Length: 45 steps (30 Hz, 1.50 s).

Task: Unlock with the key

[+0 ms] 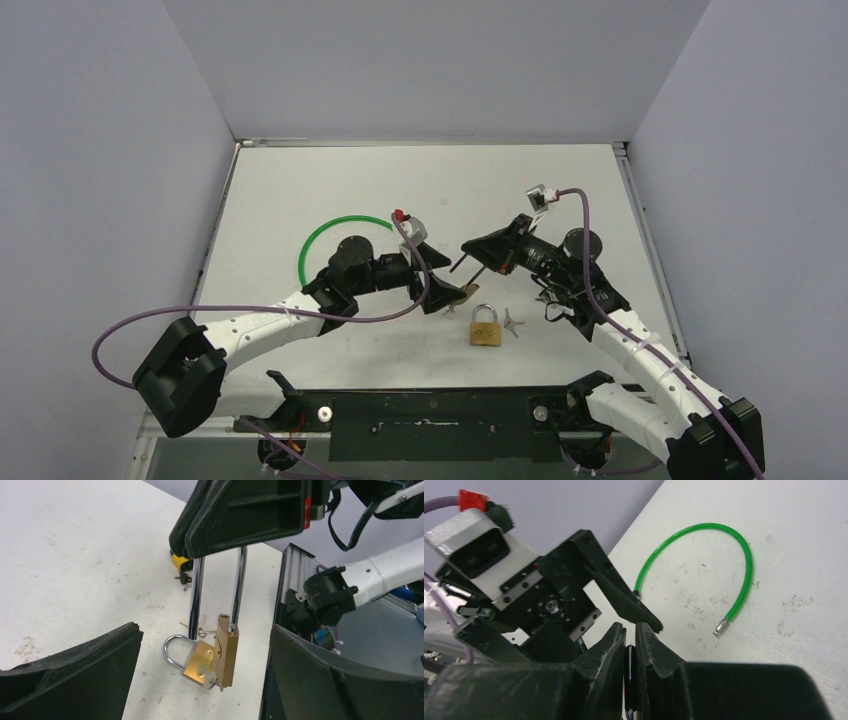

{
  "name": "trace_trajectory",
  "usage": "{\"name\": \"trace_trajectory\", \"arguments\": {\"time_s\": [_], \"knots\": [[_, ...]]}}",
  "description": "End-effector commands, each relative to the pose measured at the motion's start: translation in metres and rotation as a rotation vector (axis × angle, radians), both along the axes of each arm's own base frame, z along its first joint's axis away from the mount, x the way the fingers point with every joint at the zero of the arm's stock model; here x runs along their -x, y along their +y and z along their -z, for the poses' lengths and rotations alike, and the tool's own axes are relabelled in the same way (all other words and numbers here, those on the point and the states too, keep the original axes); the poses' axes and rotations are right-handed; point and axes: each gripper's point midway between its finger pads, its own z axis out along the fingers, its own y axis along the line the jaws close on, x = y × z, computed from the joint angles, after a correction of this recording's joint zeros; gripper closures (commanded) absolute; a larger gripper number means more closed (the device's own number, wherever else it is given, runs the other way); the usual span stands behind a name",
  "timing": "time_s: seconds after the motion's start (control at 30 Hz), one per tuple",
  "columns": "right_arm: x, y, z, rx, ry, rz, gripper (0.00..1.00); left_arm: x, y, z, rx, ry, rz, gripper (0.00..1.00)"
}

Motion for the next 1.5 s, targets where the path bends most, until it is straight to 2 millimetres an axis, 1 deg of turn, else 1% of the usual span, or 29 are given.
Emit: {"name": "trace_trajectory", "arguments": {"time_s": [0.0, 0.13, 0.27, 0.4, 0.53, 0.67, 0.77, 0.97, 1.07, 1.2, 1.27, 1.37, 1.47], "knots": [[-0.024, -0.005, -0.013, -0.004, -0.020, 0.097, 1.00, -0.025, 0.014, -0.025, 0.055, -0.080, -0.162, 0.03], [-0.045, -0.005, 0.009, 0.022, 0.059, 0.160, 1.00, -0.046, 0.027, -0.011, 0.001, -0.043, -0.305, 0.03], [-0.067, -0.005, 0.038, 0.050, 0.149, 0.222, 1.00, -0.059, 0.042, 0.004, -0.044, 0.025, -0.419, 0.03], [-0.088, -0.002, 0.063, 0.051, 0.259, 0.260, 1.00, -0.061, 0.047, 0.012, -0.054, 0.084, -0.456, 0.03], [-0.110, 0.003, 0.082, 0.037, 0.328, 0.275, 1.00, -0.059, 0.050, 0.018, -0.040, 0.126, -0.466, 0.03], [-0.133, 0.006, 0.104, 0.074, 0.341, 0.288, 1.00, -0.055, 0.052, 0.015, -0.004, 0.157, -0.472, 0.03], [-0.150, 0.009, 0.115, 0.094, 0.319, 0.276, 1.00, -0.051, 0.054, 0.010, 0.014, 0.162, -0.466, 0.03], [-0.193, 0.010, 0.118, 0.056, 0.211, 0.269, 1.00, -0.044, 0.061, 0.008, 0.018, 0.177, -0.471, 0.03], [-0.215, 0.015, 0.119, 0.027, 0.162, 0.250, 1.00, -0.041, 0.063, 0.009, 0.023, 0.188, -0.471, 0.03], [-0.241, 0.022, 0.135, 0.010, 0.162, 0.213, 1.00, -0.038, 0.065, 0.014, 0.011, 0.207, -0.468, 0.03], [-0.254, 0.024, 0.146, 0.012, 0.171, 0.208, 1.00, -0.038, 0.066, 0.017, 0.002, 0.215, -0.470, 0.03], [-0.267, 0.025, 0.159, 0.020, 0.205, 0.210, 0.94, -0.038, 0.067, 0.022, -0.020, 0.232, -0.481, 0.03], [-0.275, 0.025, 0.170, 0.026, 0.239, 0.218, 0.79, -0.042, 0.071, 0.026, -0.051, 0.245, -0.514, 0.05]]}}
